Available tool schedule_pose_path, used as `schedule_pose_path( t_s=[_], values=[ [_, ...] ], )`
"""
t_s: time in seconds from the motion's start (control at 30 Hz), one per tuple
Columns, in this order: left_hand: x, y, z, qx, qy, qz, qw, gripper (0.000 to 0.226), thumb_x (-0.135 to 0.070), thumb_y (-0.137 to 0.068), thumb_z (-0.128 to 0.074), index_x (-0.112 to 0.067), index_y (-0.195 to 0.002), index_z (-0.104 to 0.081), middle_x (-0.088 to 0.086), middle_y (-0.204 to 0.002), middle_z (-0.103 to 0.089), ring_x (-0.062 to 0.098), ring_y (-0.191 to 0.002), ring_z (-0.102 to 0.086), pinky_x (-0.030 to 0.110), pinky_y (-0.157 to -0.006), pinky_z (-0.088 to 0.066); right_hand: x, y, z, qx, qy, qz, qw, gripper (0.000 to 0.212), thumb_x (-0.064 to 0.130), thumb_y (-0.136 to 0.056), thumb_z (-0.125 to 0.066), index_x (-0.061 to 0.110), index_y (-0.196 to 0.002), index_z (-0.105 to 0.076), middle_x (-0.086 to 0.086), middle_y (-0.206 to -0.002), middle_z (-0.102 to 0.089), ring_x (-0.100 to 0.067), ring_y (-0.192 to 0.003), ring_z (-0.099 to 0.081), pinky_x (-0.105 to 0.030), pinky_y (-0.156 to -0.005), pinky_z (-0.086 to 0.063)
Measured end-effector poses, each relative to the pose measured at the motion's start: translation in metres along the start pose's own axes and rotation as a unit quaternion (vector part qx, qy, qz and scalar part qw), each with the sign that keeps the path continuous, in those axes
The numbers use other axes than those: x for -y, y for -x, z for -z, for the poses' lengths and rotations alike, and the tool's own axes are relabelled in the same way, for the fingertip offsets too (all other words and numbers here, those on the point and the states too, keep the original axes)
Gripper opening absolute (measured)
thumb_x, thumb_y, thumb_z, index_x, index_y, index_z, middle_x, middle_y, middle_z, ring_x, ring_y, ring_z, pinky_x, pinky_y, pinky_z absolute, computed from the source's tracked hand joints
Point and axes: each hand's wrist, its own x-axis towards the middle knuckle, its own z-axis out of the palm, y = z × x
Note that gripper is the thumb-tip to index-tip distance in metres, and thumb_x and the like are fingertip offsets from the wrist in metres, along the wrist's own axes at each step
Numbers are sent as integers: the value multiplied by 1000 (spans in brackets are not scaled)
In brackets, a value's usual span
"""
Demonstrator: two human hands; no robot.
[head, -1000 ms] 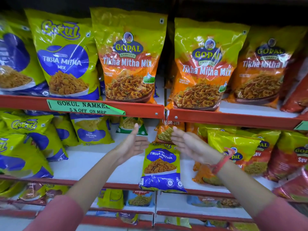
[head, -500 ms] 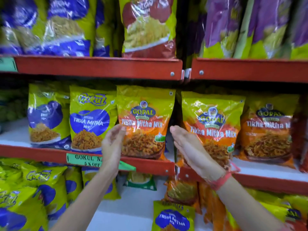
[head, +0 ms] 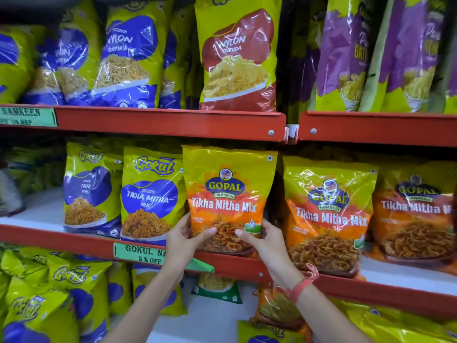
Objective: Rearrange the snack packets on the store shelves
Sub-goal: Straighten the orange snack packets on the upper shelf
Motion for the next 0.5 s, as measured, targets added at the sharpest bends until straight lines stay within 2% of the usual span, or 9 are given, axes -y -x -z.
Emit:
schedule_pose_path(
  t_s=[0.1, 0.2, 0.3, 0.37, 0.5],
  values=[
    [-17, 12, 5, 0, 10, -21, 1000, 54, -18, -66, -85, -24, -116, -65, -10, -103, -76, 6, -98, -71, 17, -71, -57, 14, 12, 4, -4, -5, 25, 1000, 31, 20, -77, -82, 34, -102, -71, 12, -102, -79, -3, -99, -72, -30, -92, -55],
    [-40, 24, 10, 19, 13, -45, 999, 54, -12, -65, -85, -16, -116, -68, -7, -101, -78, 6, -93, -73, 15, -66, -56, 28, 26, 15, -5, -18, 39, 999, 37, 21, -77, -82, 27, -113, -71, 10, -106, -79, -5, -103, -71, -28, -92, -53],
    [-59, 36, 16, 50, 12, -44, 998, 50, -7, -63, -86, -28, -105, -69, -21, -81, -77, -4, -81, -73, 12, -62, -55, 41, 42, 29, -7, -34, 38, 999, 32, 14, -78, -80, 23, -108, -72, 8, -101, -80, -5, -97, -73, -18, -82, -55],
    [-67, 44, 17, 63, 11, -41, 997, 50, -6, -61, -87, -29, -101, -69, -24, -73, -75, -5, -75, -72, 11, -60, -54, 46, 53, 38, -3, -40, 35, 999, 29, 10, -80, -78, 19, -107, -72, 5, -98, -80, -5, -93, -74, -11, -73, -54],
    [-76, 57, 7, 84, 30, -32, 995, 54, -16, -48, -90, -21, -100, -73, -12, -82, -79, 1, -77, -74, 16, -62, -57, 53, 71, 54, -6, -43, 35, 998, 23, 9, -81, -76, 23, -97, -69, 15, -85, -79, -1, -91, -73, -5, -66, -52]
  ],
)
